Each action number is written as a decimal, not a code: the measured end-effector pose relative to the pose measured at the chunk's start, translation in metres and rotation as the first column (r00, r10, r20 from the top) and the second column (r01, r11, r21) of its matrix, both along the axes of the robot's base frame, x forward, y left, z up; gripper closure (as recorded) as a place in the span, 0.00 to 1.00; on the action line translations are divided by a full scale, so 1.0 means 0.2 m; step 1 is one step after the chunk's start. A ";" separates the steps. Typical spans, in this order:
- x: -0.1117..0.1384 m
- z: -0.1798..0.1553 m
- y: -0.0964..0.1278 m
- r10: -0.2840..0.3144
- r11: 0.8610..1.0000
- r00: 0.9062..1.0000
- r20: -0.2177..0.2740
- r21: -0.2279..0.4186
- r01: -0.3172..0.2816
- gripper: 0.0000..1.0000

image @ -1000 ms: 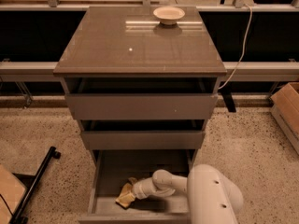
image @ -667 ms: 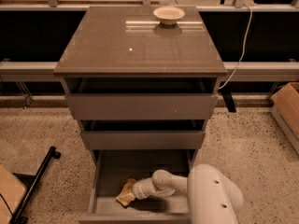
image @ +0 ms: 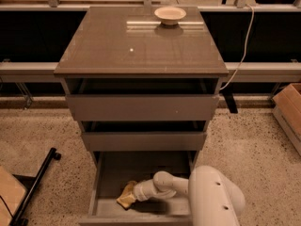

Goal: Pick sponge from bottom drawer and place on counter

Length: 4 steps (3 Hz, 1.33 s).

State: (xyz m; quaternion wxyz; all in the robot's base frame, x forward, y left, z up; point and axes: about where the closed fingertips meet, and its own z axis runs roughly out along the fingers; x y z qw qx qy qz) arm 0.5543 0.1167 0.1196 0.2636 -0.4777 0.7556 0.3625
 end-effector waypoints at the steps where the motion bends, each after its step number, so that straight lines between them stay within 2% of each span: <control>1: 0.00 0.00 0.00 0.000 1.000 1.000 0.000 0.000 0.000 1.00; 3: 0.00 0.00 0.00 0.000 1.000 1.000 0.000 0.000 0.000 1.00; 4: 0.00 0.00 0.00 0.000 1.000 1.000 0.000 0.000 0.000 0.82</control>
Offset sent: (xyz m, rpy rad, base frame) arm 0.0789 -0.1498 0.3671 0.1700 -0.2666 -0.0564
